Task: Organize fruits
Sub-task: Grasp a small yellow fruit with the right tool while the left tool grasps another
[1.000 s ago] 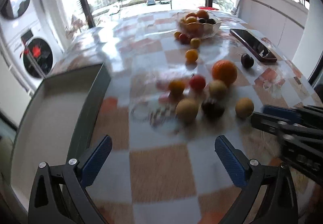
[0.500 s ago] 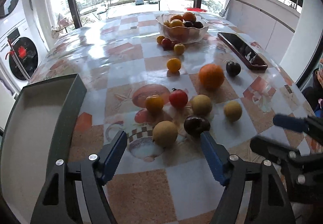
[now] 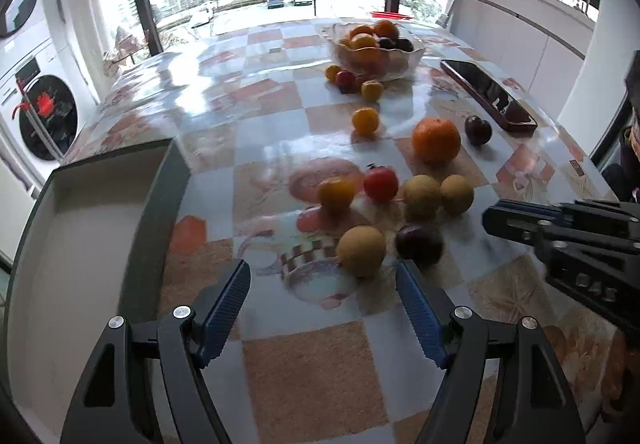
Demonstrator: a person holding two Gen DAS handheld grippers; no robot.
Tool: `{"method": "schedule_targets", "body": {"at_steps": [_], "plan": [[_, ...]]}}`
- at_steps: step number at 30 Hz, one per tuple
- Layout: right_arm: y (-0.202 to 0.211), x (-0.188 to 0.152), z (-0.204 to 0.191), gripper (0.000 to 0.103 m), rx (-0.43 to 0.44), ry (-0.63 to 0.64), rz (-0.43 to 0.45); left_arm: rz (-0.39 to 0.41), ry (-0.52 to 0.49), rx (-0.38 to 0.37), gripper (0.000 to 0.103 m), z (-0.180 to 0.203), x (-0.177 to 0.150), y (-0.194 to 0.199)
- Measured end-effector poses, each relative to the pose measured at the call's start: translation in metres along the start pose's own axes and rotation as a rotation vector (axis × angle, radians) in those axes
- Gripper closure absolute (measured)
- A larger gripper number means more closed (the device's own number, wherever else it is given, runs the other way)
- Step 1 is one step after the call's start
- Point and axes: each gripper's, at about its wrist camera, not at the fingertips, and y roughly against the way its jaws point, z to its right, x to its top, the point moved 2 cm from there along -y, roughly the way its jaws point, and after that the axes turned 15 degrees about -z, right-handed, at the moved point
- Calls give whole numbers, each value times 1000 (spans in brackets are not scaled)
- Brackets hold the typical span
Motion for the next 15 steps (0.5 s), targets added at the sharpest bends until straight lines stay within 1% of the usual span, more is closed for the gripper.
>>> {"method": "schedule_targets", "body": {"at_steps": [2, 4, 5, 6, 7, 8, 9, 11, 15], "plan": [[4, -3, 5, 92, 19, -5, -5, -1, -15, -7, 26, 6, 4, -4], [7, -5, 9, 91, 20, 1, -15, 30, -17, -23, 26, 8, 6, -1], [7, -6, 10, 86, 23, 3, -19, 28, -18, -25, 26, 7, 6, -1], [7, -5, 10, 71, 27, 6, -28, 28, -13, -29, 26, 7, 7, -1], [6, -4, 9, 60, 26, 10, -29, 27, -9, -31, 26, 5, 7, -1], [7, -3, 8, 41, 16, 16, -22, 24, -5, -34, 26, 4, 7, -2], [8, -3, 6, 37, 7, 25, -6, 22, -3, -36, 26, 4, 6, -2], [6, 2, 1, 37, 7, 39, 2, 21, -4, -27, 26, 3, 4, -2], [-5, 16, -1, 37, 20, 31, -12, 19, -19, 5, 26, 2, 0, 0]]}}
